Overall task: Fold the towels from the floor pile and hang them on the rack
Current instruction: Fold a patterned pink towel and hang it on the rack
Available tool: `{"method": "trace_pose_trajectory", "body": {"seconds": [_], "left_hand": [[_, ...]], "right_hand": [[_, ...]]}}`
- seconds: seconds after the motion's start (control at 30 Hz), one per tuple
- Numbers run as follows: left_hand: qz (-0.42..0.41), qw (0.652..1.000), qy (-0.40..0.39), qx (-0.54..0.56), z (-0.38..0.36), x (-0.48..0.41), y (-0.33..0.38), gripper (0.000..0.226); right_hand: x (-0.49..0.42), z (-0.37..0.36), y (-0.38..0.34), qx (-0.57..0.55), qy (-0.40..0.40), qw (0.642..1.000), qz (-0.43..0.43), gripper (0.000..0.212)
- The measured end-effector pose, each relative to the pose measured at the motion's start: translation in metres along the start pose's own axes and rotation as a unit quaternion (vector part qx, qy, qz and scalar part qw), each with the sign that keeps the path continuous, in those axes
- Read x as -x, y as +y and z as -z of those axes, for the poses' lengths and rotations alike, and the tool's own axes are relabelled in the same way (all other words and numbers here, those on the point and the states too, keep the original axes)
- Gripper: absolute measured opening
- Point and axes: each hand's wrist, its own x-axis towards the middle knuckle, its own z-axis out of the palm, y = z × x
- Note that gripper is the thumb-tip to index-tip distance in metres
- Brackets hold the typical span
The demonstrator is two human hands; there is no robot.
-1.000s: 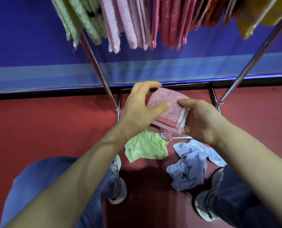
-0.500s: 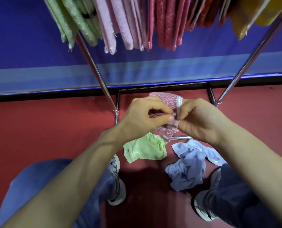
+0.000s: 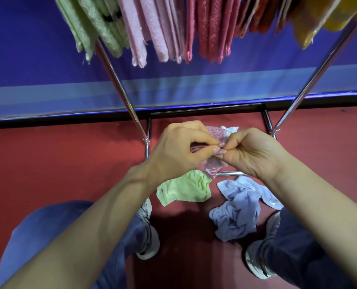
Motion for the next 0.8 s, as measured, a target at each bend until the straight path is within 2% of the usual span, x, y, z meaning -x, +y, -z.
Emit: {"method": "trace_pose_trajectory", "body": {"seconds": [0.1, 0.23, 0.27, 0.37, 0.43, 0.53, 0.6, 0.63, 0.7, 0.8], "left_hand": [[-0.016, 1.000, -0.018, -0.008, 0.002, 0.002, 0.000, 0.020], [-0.009, 0.999, -0.043, -0.025, 0.003, 0.002, -0.001, 0.033], [-0.007, 0.999, -0.043, -0.023, 0.003, 0.001, -0.002, 0.031], [-0.010, 0.999, -0.031, -0.032, 0.000, 0.000, 0.000, 0.017], [0.015, 0.999, 0.013, -0.028, 0.001, -0.001, 0.002, 0.011], [0.125, 0.982, 0.138, 0.034, 0.005, -0.005, -0.002, 0.013], [0.189, 0.961, 0.176, 0.094, 0.007, -0.009, -0.007, 0.016], [0.205, 0.954, 0.186, 0.117, 0.007, -0.010, -0.009, 0.016], [0.225, 0.943, 0.204, 0.136, 0.007, -0.011, -0.009, 0.017], [0.250, 0.931, 0.231, 0.135, 0.008, -0.011, -0.012, 0.022]], "right_hand": [[0.000, 0.002, -0.003, -0.010, -0.004, 1.000, -0.003, 0.107], [-0.002, 0.006, -0.003, -0.007, -0.019, 1.000, -0.009, 0.108], [-0.001, 0.005, -0.002, 0.002, -0.034, 0.999, -0.010, 0.105], [0.005, 0.004, 0.002, 0.009, -0.059, 0.998, -0.004, 0.074], [0.008, 0.001, 0.004, 0.015, -0.062, 0.998, 0.020, 0.062], [0.008, -0.003, 0.007, 0.148, -0.012, 0.988, 0.041, 0.035], [0.006, -0.003, 0.012, 0.242, 0.030, 0.969, 0.043, 0.016], [0.005, -0.002, 0.014, 0.283, 0.048, 0.956, 0.055, 0.013], [0.005, 0.001, 0.017, 0.345, 0.070, 0.932, 0.086, 0.024], [0.008, 0.000, 0.017, 0.421, 0.036, 0.898, 0.124, 0.036]]}}
